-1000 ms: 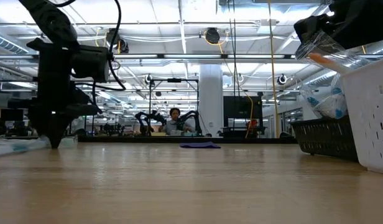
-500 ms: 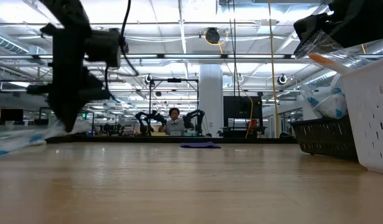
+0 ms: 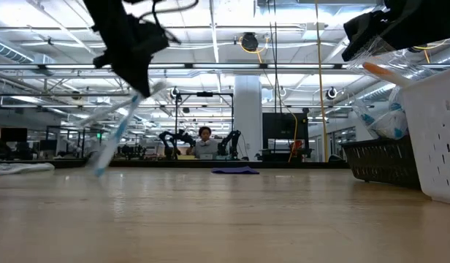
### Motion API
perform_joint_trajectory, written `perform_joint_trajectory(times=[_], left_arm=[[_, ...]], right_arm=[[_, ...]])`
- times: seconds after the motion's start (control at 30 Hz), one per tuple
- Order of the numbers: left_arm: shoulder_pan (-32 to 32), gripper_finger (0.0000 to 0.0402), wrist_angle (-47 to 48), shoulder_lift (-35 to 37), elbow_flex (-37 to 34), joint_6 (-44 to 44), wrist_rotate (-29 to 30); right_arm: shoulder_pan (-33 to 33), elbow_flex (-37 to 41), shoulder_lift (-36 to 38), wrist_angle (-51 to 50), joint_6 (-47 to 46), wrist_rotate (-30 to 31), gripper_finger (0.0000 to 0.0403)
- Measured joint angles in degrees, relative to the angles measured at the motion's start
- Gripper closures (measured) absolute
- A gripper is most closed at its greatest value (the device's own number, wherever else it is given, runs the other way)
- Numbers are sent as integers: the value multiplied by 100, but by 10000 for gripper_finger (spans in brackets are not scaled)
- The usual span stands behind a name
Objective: Pick & Place Toothbrushes
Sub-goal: Put the green toothbrush into the black bin
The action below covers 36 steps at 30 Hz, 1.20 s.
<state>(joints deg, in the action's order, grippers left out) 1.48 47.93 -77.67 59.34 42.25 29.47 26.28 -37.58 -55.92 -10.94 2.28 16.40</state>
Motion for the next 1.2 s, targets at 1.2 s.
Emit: perform_joint_trajectory(times=[1.2], left_arm=[[-1839, 399, -4078, 133, 311, -3772, 457]], right_arm=[[-987, 2, -88, 2678, 426, 594, 222]])
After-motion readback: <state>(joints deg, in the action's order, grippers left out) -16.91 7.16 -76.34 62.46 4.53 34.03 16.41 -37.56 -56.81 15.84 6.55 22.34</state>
